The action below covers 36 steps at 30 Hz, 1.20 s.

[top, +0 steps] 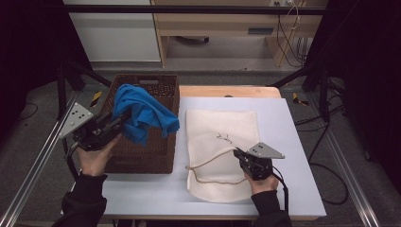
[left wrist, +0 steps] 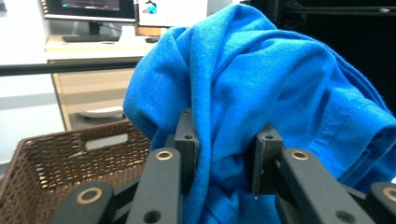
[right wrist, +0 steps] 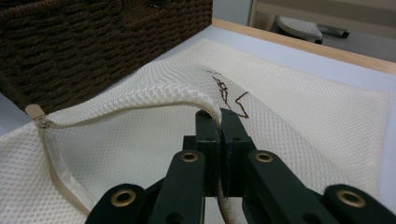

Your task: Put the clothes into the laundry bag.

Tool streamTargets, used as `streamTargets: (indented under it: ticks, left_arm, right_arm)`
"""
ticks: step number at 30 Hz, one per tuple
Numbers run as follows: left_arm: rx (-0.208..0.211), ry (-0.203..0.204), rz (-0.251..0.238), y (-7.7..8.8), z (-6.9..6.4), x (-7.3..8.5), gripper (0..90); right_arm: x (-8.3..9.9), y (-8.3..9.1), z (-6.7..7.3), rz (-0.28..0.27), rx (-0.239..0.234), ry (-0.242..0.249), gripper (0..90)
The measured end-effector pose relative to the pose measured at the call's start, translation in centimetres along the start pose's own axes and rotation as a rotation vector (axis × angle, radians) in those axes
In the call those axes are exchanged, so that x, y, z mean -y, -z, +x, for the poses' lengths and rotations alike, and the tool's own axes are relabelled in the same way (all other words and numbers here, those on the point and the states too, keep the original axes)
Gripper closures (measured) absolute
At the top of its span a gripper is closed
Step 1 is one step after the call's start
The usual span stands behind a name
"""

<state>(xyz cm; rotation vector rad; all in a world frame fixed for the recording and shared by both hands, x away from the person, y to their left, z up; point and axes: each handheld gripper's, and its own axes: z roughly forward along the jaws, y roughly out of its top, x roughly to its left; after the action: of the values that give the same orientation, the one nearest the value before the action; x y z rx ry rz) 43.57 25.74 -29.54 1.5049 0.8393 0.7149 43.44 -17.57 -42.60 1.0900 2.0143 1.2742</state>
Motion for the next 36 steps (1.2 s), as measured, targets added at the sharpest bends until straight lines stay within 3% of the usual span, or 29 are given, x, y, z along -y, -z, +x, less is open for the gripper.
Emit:
streamTargets:
  ticks: [9, 13, 18, 27, 32, 36]
  left_arm:
    - [0.066, -0.029, -0.015, 1.5, -2.4, 0.2, 69.0]
    - [0.076, -0.056, -0.019, 1.8, -3.4, 0.1, 69.0]
    - [0.106, -0.061, -0.013, 2.0, -4.5, 0.2, 69.0]
    - [0.176, -0.09, 0.029, 1.4, -6.8, 1.1, 69.0]
    - [0.215, -0.111, 0.044, 0.9, -8.7, 1.4, 69.0]
    - [0.257, -0.127, 0.086, -0.1, -10.5, 2.3, 69.0]
  right_arm:
    - [-0.1, -0.1, 0.0, 0.002, 0.0, -0.006, 88.2]
    - [-0.1, -0.2, 0.0, 0.004, 0.001, -0.004, 88.2]
    - [-0.1, -0.1, 0.0, 0.003, 0.0, -0.002, 88.2]
    - [-0.1, 0.0, 0.0, 0.002, 0.002, -0.004, 88.2]
    - [-0.1, -0.1, 0.0, 0.003, 0.002, -0.001, 88.2]
    - [-0.1, -0.1, 0.0, 0.006, 0.001, -0.003, 88.2]
